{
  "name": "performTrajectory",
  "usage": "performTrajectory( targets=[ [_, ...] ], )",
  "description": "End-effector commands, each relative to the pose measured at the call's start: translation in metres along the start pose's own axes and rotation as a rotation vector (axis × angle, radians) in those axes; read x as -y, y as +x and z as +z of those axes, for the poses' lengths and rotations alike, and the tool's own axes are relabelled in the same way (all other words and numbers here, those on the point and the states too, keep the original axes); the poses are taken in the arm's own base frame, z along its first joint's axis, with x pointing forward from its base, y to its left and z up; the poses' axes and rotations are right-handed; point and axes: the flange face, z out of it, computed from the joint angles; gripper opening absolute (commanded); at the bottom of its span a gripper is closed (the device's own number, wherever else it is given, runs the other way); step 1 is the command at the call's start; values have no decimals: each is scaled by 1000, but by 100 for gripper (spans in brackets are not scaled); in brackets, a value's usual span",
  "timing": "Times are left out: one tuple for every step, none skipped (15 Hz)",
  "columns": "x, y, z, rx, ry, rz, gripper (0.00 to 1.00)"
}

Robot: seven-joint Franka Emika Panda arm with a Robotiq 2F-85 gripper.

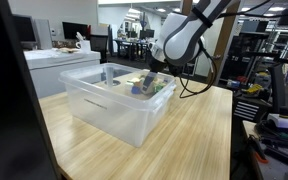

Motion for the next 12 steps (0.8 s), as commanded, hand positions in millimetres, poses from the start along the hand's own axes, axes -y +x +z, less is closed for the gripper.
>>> performTrajectory(
  targets=[
    [-21, -3, -57, -43, -20, -15, 55],
    [-26, 2, -77, -77, -17, -6, 55],
    [-28, 6, -94, -107, -15, 0, 55],
    [-24, 11, -114, -141, 0, -3, 55],
    [-19, 16, -131, -169, 18, -3, 55],
    [-3, 21, -152, -202, 62, -22, 55],
    [10, 24, -165, -218, 100, -39, 55],
    [21, 24, -175, -232, 140, -57, 55],
    [33, 23, -184, -237, 183, -78, 55],
    [47, 18, -191, -239, 226, -105, 55],
    [57, 13, -196, -237, 258, -124, 55],
    [65, 7, -198, -229, 281, -144, 55]
  ],
)
